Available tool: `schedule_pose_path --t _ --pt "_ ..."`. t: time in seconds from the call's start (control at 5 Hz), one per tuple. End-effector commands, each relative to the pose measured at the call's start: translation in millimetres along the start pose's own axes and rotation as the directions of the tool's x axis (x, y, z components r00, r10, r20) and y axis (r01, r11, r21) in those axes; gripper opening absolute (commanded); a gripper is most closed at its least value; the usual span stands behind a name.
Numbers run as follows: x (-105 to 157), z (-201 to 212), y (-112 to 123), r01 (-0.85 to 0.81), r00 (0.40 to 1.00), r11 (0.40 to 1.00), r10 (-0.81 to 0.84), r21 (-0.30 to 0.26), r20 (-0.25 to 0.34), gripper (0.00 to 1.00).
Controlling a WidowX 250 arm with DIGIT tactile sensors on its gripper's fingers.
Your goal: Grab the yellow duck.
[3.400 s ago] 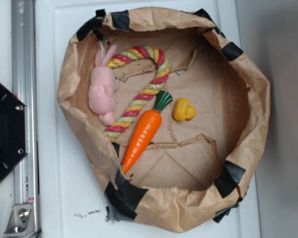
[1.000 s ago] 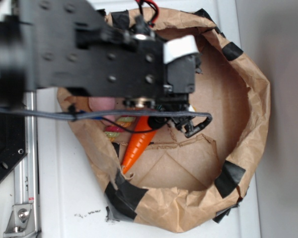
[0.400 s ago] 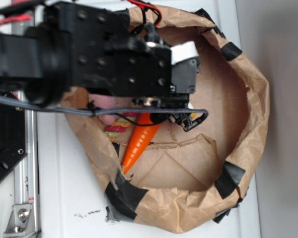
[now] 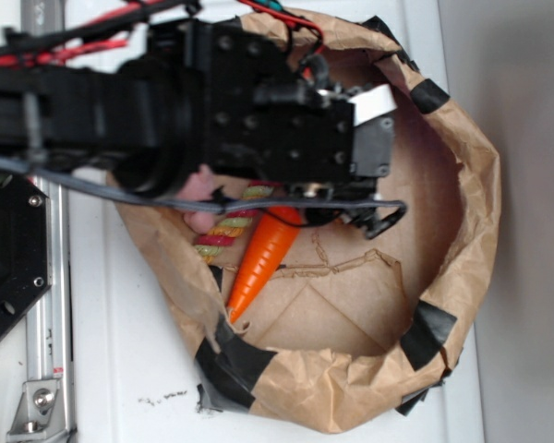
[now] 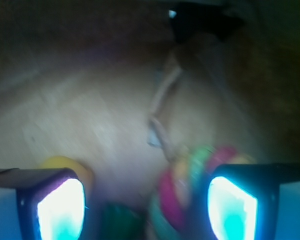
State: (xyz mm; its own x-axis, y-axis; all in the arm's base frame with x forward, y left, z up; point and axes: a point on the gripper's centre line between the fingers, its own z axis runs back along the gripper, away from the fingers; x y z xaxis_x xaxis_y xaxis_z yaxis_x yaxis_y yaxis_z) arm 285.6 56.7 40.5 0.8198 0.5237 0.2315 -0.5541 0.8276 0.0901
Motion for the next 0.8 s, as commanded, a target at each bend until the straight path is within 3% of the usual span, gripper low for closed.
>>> schedule_pose_path --t 0.0,0.4,0.6 --pt "-22 3 -53 0.143 0.988 0.978 -0.150 -0.153 -0.032 1.00" --pt "-40 38 -69 0.189 0.981 0.954 -0.193 -0.231 0.005 1.00" --pt "-41 35 -71 0.195 0.980 0.958 -0.197 -0.210 0.008 1.00"
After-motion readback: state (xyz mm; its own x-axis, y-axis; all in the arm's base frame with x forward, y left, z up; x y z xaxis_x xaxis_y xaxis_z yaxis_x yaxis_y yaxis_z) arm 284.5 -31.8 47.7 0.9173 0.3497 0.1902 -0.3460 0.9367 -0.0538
